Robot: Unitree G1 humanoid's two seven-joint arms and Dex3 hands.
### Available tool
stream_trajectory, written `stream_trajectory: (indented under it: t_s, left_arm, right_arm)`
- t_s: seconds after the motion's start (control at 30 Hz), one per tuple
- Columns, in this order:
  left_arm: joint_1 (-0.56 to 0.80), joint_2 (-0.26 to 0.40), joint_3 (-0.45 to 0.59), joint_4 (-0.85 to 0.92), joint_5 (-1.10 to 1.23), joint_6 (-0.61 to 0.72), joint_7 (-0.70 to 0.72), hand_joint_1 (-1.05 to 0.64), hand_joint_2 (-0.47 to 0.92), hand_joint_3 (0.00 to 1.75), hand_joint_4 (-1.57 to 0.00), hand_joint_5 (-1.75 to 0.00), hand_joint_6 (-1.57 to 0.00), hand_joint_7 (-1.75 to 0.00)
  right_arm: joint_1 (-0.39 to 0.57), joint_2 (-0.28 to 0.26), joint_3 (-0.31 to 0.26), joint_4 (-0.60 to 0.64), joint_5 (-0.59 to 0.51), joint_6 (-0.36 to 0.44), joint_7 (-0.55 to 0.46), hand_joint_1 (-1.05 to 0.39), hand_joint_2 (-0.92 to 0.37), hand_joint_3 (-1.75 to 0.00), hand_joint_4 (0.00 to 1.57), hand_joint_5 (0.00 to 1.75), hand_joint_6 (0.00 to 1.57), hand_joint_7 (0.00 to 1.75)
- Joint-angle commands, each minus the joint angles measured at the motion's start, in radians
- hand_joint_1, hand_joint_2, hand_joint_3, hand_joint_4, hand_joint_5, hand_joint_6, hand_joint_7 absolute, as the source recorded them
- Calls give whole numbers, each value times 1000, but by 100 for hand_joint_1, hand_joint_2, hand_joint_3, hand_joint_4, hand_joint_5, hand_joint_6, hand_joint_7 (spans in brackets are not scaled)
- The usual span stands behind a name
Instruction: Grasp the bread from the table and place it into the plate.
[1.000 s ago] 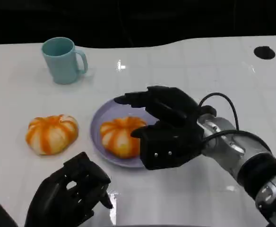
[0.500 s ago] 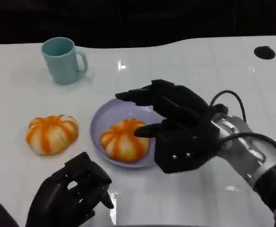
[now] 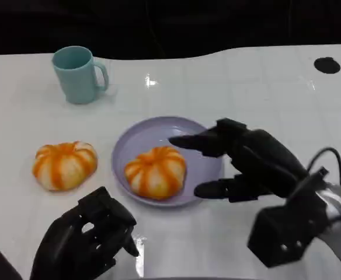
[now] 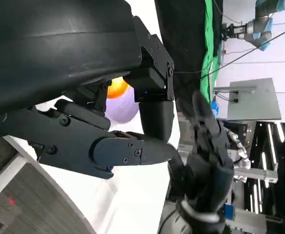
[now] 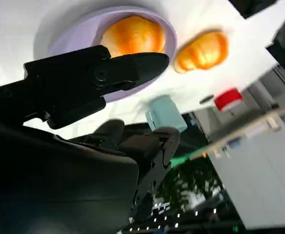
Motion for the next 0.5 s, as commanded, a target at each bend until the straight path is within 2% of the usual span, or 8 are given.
stream_trajectory:
  t_s: [0.03, 0.07, 0.2, 0.23, 0.3, 0.4, 0.5]
  left_arm:
    - [-1, 14, 12, 7, -4, -3, 2, -53, 92, 36, -60, -175, -54, -148]
    - [0, 14, 12, 6, -8, 2, 1, -53, 92, 36, -60, -175, -53, -148]
    - [0, 16, 12, 7, -11, 1, 1, -54, 92, 35, -59, -175, -53, -148]
    - [0, 16, 12, 8, -10, -2, 1, -54, 92, 35, -59, -175, -53, -147]
    - [-1, 16, 12, 11, -10, -4, 0, -53, 92, 36, -59, -175, -53, -147]
    - [-1, 16, 13, 12, -13, 1, 0, -54, 92, 35, -60, -175, -53, -147]
    - [-3, 15, 14, 16, -9, -7, 3, -55, 92, 34, -59, -175, -53, -146]
  right_arm:
    - [73, -17, -49, -18, 33, -72, -56, -36, -90, -6, 55, 135, 56, 90]
    - [84, -18, -55, -18, 32, -81, -63, -31, -90, -8, 59, 142, 57, 105]
    - [117, -16, -74, -12, 53, -120, -72, -20, -87, -13, 65, 156, 64, 123]
    - [125, -16, -78, -10, 60, -132, -72, -17, -80, -26, 66, 160, 66, 125]
    - [140, -18, -85, -9, 67, -146, -72, -10, -51, -86, 69, 165, 73, 125]
    - [177, -27, -101, -40, 44, -136, -89, -10, -38, -119, 75, 163, 81, 125]
    - [213, -40, -118, -71, 42, -135, -86, -9, -34, -133, 79, 159, 84, 124]
